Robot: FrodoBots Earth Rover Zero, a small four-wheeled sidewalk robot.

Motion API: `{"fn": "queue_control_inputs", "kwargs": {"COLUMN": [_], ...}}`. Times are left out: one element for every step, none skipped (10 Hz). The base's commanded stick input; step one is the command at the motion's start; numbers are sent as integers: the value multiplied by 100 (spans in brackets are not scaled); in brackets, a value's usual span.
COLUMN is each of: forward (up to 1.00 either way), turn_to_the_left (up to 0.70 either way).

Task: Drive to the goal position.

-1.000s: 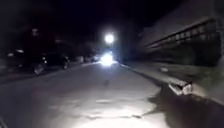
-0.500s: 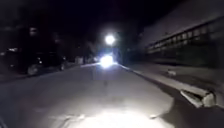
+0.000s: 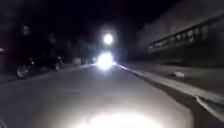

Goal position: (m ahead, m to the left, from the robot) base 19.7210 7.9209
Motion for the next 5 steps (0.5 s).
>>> {"fn": "queue_control_inputs", "kwargs": {"forward": [100, 100, 100, 100, 100], "turn_to_the_left": [0, 0, 0, 0, 0]}}
